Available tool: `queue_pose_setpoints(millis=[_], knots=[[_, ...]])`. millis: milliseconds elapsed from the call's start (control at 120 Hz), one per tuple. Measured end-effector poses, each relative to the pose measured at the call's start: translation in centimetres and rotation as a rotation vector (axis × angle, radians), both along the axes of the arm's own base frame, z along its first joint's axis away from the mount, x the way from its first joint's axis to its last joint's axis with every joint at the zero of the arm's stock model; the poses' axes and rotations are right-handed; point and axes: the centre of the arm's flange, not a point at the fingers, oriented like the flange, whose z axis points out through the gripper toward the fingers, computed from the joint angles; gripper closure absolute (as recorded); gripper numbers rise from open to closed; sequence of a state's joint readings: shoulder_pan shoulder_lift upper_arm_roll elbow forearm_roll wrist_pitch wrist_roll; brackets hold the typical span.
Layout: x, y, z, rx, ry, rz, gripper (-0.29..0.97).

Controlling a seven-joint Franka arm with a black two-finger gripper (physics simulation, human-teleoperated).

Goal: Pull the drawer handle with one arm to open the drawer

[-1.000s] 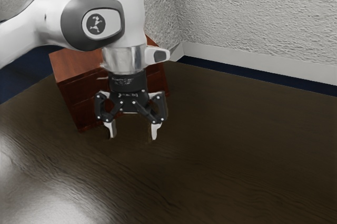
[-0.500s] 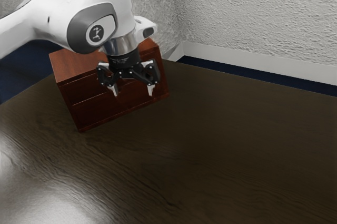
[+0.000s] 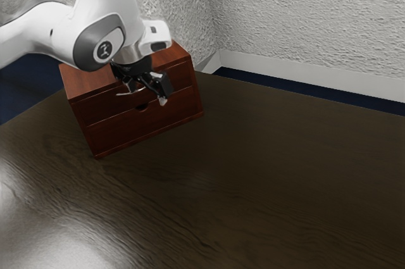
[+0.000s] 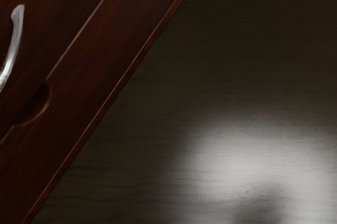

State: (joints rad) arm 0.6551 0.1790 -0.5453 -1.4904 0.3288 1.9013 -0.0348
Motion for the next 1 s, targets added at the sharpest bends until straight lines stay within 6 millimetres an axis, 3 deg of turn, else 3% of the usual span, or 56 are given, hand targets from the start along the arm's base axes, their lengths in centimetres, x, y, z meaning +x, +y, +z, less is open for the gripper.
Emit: queue_pose_setpoints(millis=[392,633,758,1000], knots=[[0.5,4.9,-2.3,0.049,0.054,-0.189,0.00],[1.0,5.4,-3.0,0.072,0.074,-0.300,0.00],[1.4,7.0,-4.0,0.074,0.084,-0.332,0.00],[2.4,8.0,-4.3,0.088,0.074,-0.413,0.00]])
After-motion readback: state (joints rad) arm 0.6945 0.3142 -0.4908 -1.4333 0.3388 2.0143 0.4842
